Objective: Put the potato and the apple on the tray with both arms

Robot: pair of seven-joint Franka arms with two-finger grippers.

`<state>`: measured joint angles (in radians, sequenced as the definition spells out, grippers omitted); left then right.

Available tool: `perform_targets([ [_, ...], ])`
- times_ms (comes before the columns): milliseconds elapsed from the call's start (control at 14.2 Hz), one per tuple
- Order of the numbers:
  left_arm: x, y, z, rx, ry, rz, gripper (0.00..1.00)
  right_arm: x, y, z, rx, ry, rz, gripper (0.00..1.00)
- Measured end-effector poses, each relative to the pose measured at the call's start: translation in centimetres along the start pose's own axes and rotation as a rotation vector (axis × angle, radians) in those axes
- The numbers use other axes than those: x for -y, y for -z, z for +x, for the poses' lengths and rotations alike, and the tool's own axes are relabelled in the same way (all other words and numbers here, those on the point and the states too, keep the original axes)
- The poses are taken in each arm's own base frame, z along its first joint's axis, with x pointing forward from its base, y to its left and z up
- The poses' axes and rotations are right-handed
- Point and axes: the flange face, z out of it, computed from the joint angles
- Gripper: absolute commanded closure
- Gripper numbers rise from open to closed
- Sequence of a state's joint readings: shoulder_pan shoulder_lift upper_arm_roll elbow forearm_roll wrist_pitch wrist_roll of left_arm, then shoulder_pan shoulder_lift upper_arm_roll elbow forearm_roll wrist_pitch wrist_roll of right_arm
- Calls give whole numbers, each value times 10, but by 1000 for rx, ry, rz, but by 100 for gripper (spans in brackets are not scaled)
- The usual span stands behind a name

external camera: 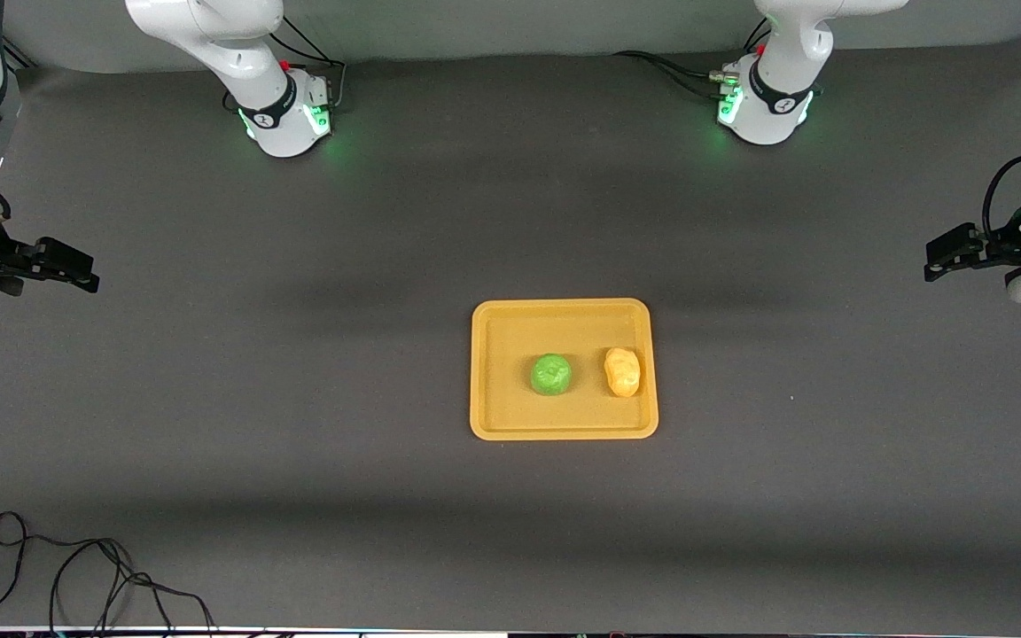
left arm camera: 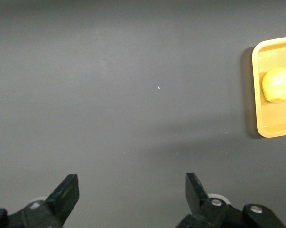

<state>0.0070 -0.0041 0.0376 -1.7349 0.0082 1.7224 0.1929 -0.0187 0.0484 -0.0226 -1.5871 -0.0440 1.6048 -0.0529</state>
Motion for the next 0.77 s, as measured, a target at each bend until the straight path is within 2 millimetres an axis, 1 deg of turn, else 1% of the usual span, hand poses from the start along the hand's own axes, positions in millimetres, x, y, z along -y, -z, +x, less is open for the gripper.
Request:
perform_targets([
  [281,0,-1,2,-5,0,1,0,-2,-3,-2,18,-4,1,0],
  [772,0,-14,12,-11,-3,3,0,5,-6,-4,40,-3,54,0],
])
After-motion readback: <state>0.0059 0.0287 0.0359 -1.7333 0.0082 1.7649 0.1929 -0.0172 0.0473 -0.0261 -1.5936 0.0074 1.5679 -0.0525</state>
